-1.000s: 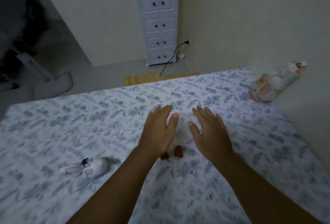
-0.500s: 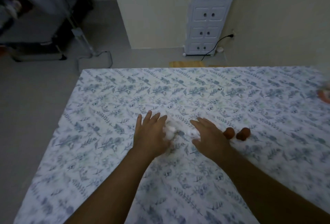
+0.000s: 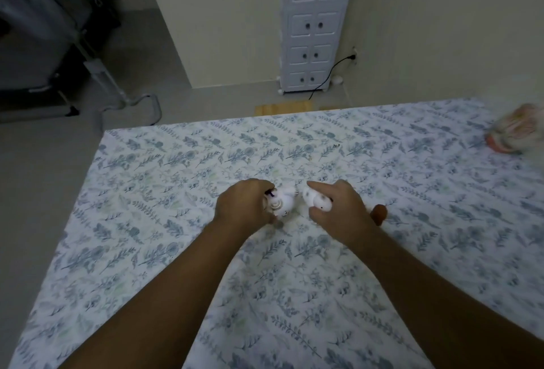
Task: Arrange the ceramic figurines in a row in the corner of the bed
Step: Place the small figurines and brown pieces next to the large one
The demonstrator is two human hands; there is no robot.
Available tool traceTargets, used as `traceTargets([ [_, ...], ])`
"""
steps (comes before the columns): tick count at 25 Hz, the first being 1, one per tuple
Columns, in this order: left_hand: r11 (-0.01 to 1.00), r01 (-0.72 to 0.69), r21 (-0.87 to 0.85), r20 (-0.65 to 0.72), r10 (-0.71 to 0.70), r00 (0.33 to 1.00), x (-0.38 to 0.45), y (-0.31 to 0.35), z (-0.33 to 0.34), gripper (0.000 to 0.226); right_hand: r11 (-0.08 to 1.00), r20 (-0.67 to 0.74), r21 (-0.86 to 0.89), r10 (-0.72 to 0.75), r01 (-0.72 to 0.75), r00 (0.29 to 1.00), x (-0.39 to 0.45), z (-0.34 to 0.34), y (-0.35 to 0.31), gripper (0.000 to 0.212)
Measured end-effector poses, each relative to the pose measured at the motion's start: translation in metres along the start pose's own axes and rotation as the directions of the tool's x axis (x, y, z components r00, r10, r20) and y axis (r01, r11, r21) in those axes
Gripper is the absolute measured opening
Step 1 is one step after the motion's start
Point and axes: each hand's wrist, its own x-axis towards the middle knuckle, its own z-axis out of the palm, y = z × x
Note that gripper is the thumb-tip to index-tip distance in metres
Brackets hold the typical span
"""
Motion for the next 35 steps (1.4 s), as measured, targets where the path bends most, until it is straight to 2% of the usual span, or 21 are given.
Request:
traceTargets([
  [3,0.998,-0.058,-0.030,-0.052,0.056,0.997,0.023,0.068,-0.011,0.062,0.978,-0.107,0.192,0.107,-0.085,0.988,0.003,-0.054,0.024,0.053],
  [7,0.984,-0.167,-0.063,-0.041,0.164,0.986,0.062,0.171,0.003,0.065,0.895,-0.144,0.383,0.301,-0.228,0.943,0.000,-0.130,0.092,0.053],
  [13,0.952,-0.299,-0.063,0.050,0.302,0.952,0.138,0.320,0.079,0.068,0.821,-0.167,0.419,0.490,-0.388,0.856,-0.015,-0.204,0.233,0.066],
  [17,0.912,-0.404,-0.070,0.105,0.409,0.906,0.178,0.406,0.141,0.062,0.781,-0.315,0.435,0.598,-0.448,0.737,-0.024,-0.235,0.321,0.066],
  [20,0.875,-0.478,-0.075,0.104,0.484,0.869,0.201,0.455,0.182,0.058,0.791,-0.419,0.415,0.605,-0.450,0.676,-0.024,-0.247,0.366,0.064],
  [25,0.833,-0.542,-0.109,0.058,0.550,0.833,0.226,0.496,0.222,0.054,0.858,-0.518,0.343,0.512,-0.381,0.686,-0.014,-0.250,0.401,0.059],
  [27,0.830,-0.538,-0.146,0.037,0.548,0.836,0.228,0.496,0.227,0.064,0.887,-0.546,0.307,0.461,-0.345,0.699,-0.014,-0.248,0.404,0.061],
  [30,0.817,-0.481,-0.318,-0.016,0.502,0.865,0.225,0.482,0.229,0.080,0.924,-0.557,0.244,0.381,-0.293,0.738,-0.020,-0.242,0.410,0.068],
  [35,0.762,-0.354,-0.542,-0.040,0.397,0.917,0.216,0.463,0.239,0.054,0.916,-0.554,0.305,0.392,-0.260,0.734,-0.024,-0.244,0.416,0.064],
])
